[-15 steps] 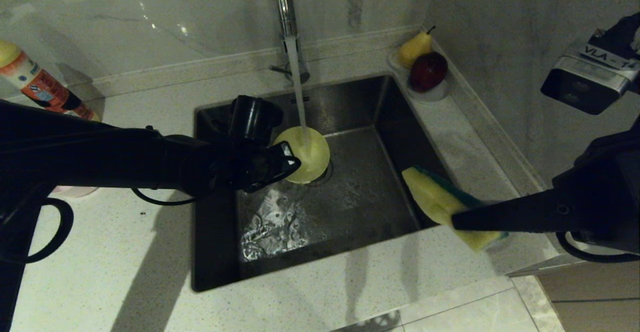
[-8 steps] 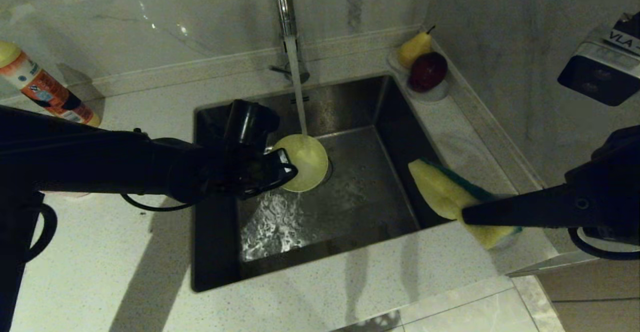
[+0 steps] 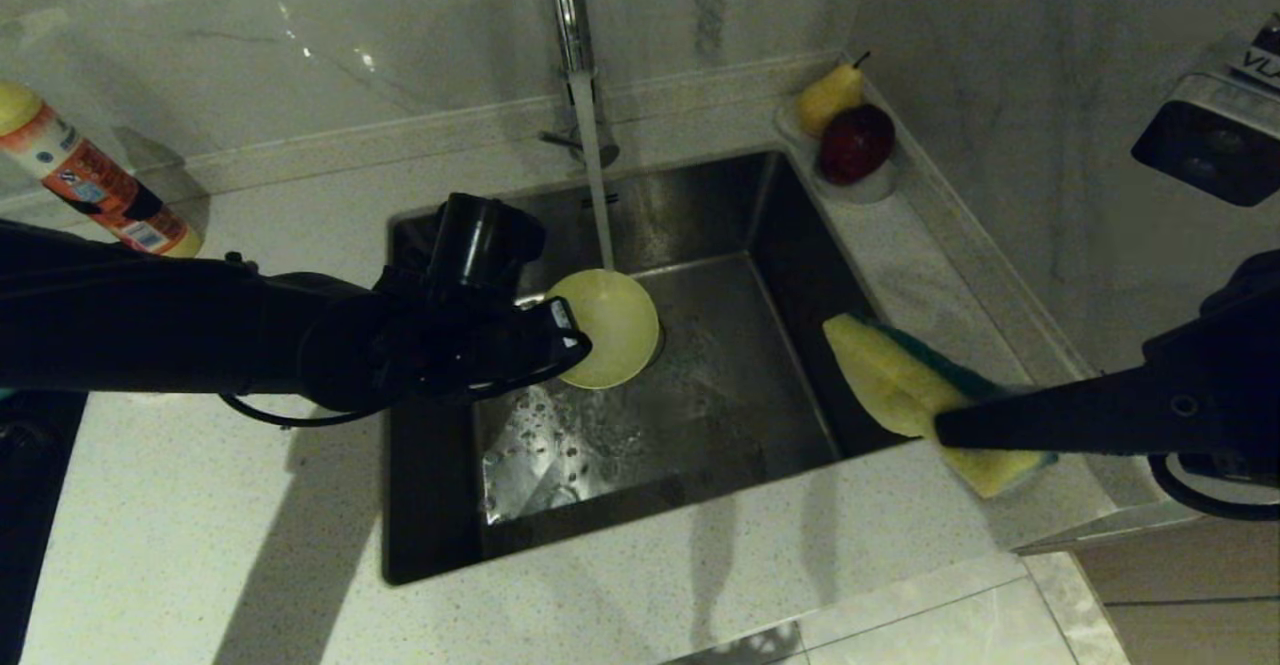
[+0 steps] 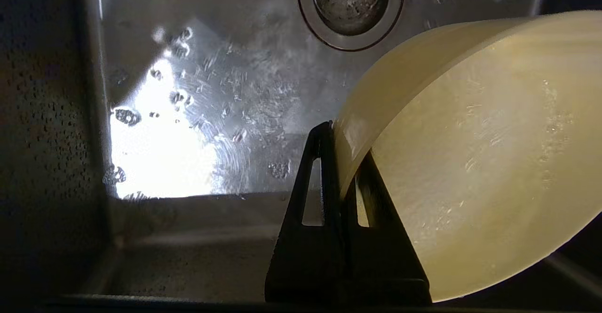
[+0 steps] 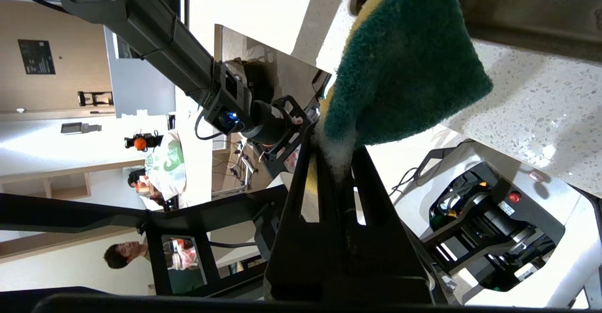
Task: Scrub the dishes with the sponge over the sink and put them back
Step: Rinse the bowl
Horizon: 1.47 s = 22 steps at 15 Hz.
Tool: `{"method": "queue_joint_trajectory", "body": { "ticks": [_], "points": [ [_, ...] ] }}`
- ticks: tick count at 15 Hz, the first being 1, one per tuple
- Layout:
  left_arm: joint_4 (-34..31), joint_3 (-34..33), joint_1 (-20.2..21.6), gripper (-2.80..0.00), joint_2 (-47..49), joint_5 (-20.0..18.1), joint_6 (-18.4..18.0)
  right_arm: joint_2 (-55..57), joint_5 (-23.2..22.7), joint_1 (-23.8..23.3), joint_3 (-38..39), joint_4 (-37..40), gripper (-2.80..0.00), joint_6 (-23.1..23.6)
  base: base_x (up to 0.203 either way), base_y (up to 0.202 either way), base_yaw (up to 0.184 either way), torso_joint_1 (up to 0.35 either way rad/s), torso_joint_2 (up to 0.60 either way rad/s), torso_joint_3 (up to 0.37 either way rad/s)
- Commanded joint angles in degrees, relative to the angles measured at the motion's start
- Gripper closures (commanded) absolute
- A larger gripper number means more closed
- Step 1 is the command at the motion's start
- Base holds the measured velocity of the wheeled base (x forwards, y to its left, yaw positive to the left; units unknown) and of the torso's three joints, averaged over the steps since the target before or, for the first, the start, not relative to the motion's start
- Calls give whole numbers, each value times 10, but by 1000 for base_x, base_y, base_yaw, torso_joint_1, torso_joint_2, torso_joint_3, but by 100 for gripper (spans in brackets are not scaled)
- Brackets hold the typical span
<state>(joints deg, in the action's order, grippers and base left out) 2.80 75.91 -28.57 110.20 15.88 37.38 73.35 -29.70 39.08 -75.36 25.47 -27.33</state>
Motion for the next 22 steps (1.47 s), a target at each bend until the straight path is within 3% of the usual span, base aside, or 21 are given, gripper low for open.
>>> {"method": "queue_joint_trajectory", "body": {
  "ticks": [1,9,12,14,19,22],
  "points": [
    [-1,-3,0,0,-8,1,2,-1,-2,0,0,1,0,-1,0,0,0,0,0,0],
    [8,-56,0,0,-72,17,-1,9,-2,1,6,1,0,-1,0,0,0,0,0,0],
    [22,-61,2,0,-99,86,-10,8,-3,2,21,0,0,-1,0,0,0,0,0,0],
    [70,-77,7,0,-142,117,-26,6,-3,1,32,0,0,-1,0,0,0,0,0,0],
    [355,-204,37,0,-178,124,-200,11,-3,1,51,-1,0,11,0,0,0,0,0,0],
    [542,-270,52,0,-170,124,-298,6,-15,1,91,-66,0,8,0,0,0,0,0,0]
  ]
}}
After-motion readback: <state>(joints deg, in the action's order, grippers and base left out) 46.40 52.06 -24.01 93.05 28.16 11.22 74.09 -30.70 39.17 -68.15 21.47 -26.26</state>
